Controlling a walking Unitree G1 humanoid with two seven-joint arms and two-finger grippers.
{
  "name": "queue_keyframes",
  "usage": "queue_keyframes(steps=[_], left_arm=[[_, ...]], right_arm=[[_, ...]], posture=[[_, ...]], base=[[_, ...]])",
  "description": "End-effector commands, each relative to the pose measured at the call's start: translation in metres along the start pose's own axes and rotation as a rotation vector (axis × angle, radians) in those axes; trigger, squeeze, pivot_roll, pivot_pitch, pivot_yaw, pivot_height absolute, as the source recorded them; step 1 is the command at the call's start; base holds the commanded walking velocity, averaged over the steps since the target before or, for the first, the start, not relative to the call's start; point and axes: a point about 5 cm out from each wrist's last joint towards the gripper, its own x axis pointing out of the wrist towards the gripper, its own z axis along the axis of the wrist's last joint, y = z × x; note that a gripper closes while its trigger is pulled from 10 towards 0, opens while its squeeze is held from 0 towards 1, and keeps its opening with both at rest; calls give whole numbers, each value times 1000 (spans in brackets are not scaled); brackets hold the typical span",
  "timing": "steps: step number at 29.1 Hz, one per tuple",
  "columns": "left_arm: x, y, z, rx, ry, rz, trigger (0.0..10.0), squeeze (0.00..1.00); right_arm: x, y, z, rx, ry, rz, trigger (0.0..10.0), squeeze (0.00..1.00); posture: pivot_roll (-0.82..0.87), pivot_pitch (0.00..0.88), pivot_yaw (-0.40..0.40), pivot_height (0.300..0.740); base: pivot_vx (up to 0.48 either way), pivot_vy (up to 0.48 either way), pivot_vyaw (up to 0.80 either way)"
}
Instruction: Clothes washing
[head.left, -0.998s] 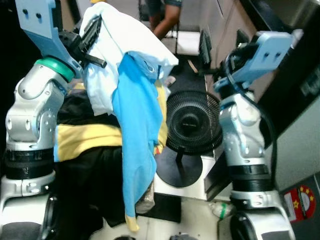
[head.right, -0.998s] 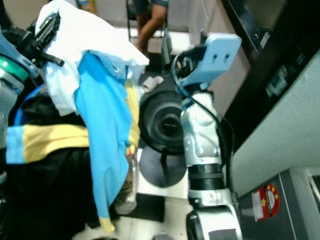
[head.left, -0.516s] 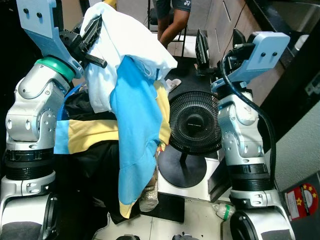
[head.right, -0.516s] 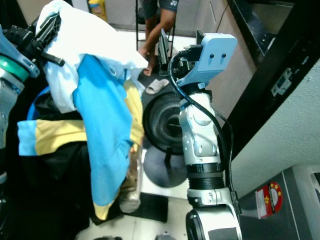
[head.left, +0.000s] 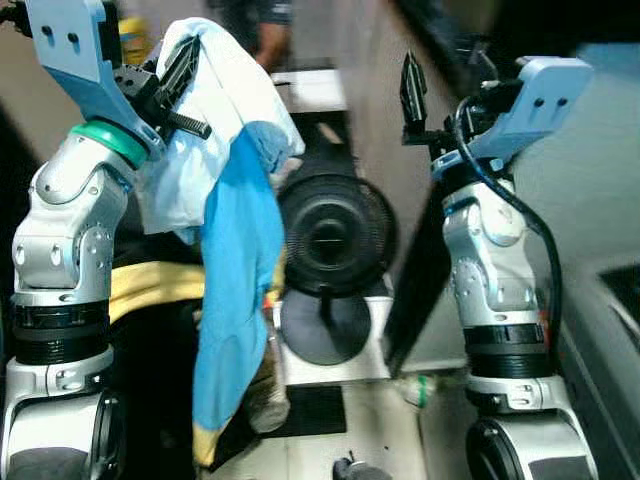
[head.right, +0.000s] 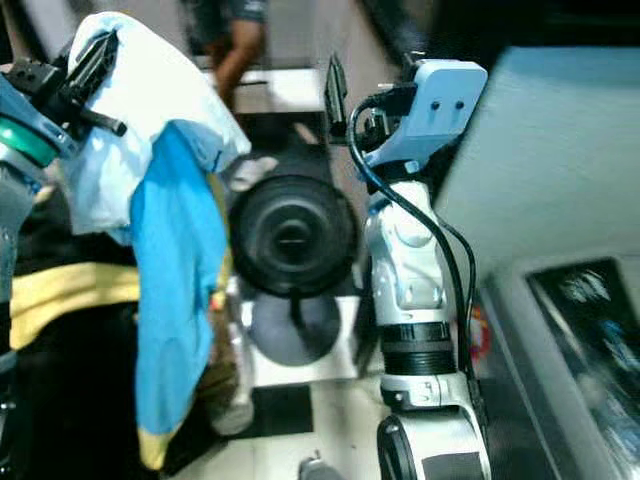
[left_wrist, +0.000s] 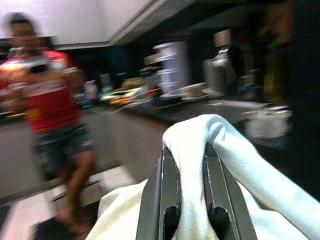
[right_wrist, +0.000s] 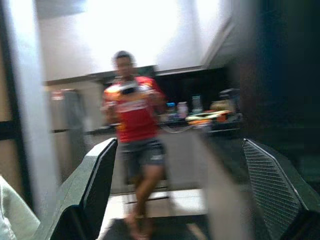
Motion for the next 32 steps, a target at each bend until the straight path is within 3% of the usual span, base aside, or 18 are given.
queue_keyframes(steps=[1, 32], left_arm=[[0, 0, 11, 13, -46, -6, 10000, 0], [0, 1, 12, 15, -47, -7, 10000, 0]], right_arm=[[1, 2, 0, 18, 4, 1, 10000, 0], [2, 2, 4, 29, -9, -11, 10000, 0]], posture=[[88, 10, 62, 740], [89, 11, 68, 740]], base=[[0, 0, -800], [0, 0, -800]])
